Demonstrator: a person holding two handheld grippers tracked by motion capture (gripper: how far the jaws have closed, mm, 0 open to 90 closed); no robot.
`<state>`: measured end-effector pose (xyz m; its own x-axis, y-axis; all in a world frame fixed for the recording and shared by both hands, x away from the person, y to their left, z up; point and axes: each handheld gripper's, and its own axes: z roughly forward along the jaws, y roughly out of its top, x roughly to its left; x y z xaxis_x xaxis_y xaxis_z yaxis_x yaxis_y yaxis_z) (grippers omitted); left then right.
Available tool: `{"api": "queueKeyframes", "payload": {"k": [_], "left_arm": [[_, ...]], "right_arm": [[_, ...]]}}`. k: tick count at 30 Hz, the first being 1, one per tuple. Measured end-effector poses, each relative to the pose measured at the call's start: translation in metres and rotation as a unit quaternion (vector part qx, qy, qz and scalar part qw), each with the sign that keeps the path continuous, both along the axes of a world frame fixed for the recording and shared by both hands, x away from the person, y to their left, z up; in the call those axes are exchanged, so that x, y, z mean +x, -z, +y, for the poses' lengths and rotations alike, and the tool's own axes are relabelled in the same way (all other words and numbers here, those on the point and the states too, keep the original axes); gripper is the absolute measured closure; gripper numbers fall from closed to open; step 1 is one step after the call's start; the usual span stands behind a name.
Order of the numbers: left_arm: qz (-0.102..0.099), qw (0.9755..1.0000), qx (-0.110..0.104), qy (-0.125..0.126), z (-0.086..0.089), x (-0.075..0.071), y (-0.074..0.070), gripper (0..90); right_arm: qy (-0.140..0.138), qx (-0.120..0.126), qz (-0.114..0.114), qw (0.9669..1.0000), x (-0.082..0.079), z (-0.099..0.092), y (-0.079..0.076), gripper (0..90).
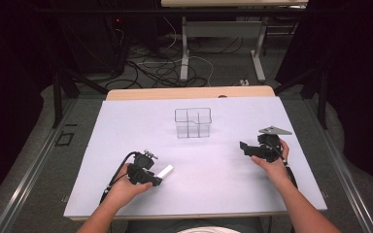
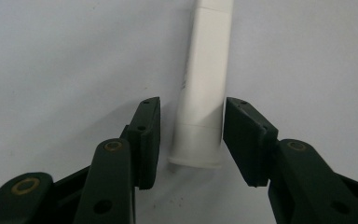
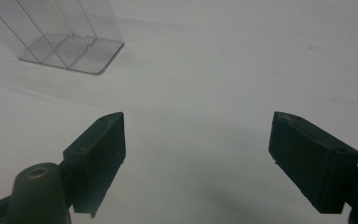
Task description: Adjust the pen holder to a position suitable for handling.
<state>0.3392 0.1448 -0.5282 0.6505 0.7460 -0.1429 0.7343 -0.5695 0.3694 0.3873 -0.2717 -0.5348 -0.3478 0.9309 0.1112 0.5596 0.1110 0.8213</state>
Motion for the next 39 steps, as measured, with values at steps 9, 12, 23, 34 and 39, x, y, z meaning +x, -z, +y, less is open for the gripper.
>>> {"api": "queueKeyframes", "payload": {"k": [9, 12, 23, 34, 39], "left_arm": [[0.006, 0.9999, 0.010, 0.010, -0.0023, -0.0012, 0.0015, 60.4], [0.004, 0.9998, 0.014, 0.012, -0.0025, -0.0014, 0.0014, 62.8], [0.002, 0.9994, 0.025, 0.024, -0.0043, -0.0021, 0.0011, 66.4], [-0.002, 0.9986, 0.033, 0.042, -0.0054, -0.0017, 0.0008, 67.0], [0.001, 0.9987, 0.024, 0.044, -0.0038, -0.0003, 0.0010, 67.1]], "right_arm": [[-0.001, 0.003, 0.003, 1.0000, 0.0000, 0.0010, 0.0003, 17.9], [-0.003, 0.001, 0.002, 1.0000, 0.0003, 0.0008, 0.0010, 18.0], [-0.004, 0.000, 0.004, 1.0000, 0.0001, 0.0010, 0.0012, 18.0], [-0.003, 0.001, 0.004, 1.0000, 0.0002, 0.0014, 0.0015, 18.0], [-0.004, 0.001, 0.003, 1.0000, 0.0002, 0.0012, 0.0014, 18.0]]}}
